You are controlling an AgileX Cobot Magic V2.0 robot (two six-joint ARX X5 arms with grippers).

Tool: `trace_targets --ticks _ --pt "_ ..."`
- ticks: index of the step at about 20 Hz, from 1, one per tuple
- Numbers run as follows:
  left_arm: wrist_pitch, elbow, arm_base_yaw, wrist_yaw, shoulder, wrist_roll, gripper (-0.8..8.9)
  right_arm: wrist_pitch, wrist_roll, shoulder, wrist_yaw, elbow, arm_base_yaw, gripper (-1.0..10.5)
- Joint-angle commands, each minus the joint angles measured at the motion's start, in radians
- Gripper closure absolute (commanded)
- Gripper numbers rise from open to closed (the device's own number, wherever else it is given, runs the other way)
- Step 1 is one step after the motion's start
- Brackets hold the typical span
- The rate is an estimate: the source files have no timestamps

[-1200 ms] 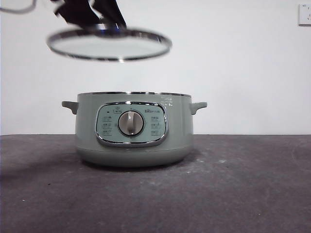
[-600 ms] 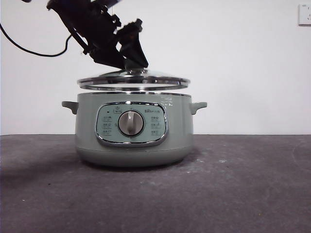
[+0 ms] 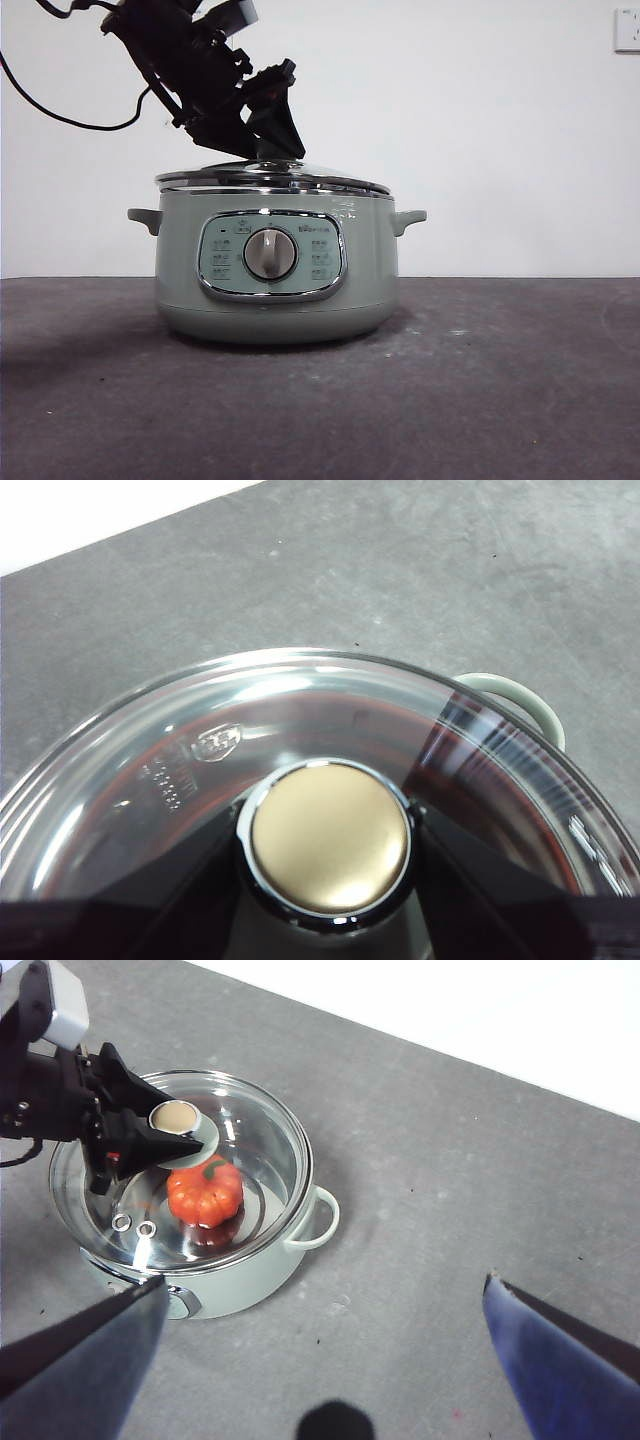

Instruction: Pick up the pumpkin,open the lid,put the pumpkin in the pot,close the lid

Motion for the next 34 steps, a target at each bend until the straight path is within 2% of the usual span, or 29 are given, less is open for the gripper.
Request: trace_targets --ticks 1,12,15,16,17,19,20,24,29,34 --pt "0.023 0.003 -0.008 0.009 0.016 0.004 8.22 0.002 0.013 -0.002 0.000 0.001 0.000 3.8" --pt "0.053 0.003 -0.016 -0.016 0.018 0.004 8.22 0.000 0.012 -0.001 0.000 0.001 0.000 3.8" --pt "0.019 0.003 -0.016 -0.016 0.018 0.004 8.19 0.000 0.012 -0.001 0.000 0.001 0.000 3.8" --pt "0.000 0.003 -0.016 -0.017 0.018 0.002 7.94 0.000 0.012 -0.001 0.000 0.001 0.000 3.8" --pt "-0.016 0.003 -0.016 -0.017 0.018 0.001 7.02 0.000 0.012 -0.001 0.000 0.001 0.000 3.8" --pt "-0.029 0.003 -0.016 -0.017 0.017 0.000 4.12 -0.007 0.012 -0.001 -0.001 0.001 0.000 3.8" --pt "-0.035 0.003 -0.016 -0.016 0.017 0.000 3.17 -0.016 0.012 -0.001 -0.002 0.001 0.001 3.8" --pt "-0.065 0.004 -0.015 -0.017 -0.006 0.000 3.10 -0.055 0.013 -0.001 -0.005 0.001 0.001 3.8" --pt "-0.138 0.004 -0.014 -0.016 -0.110 0.000 3.10 -0.099 0.021 -0.001 -0.149 0.001 0.001 3.8" --pt "-0.381 0.004 -0.014 0.021 -0.315 0.000 3.11 -0.159 0.020 -0.001 -0.297 0.001 0.002 3.8"
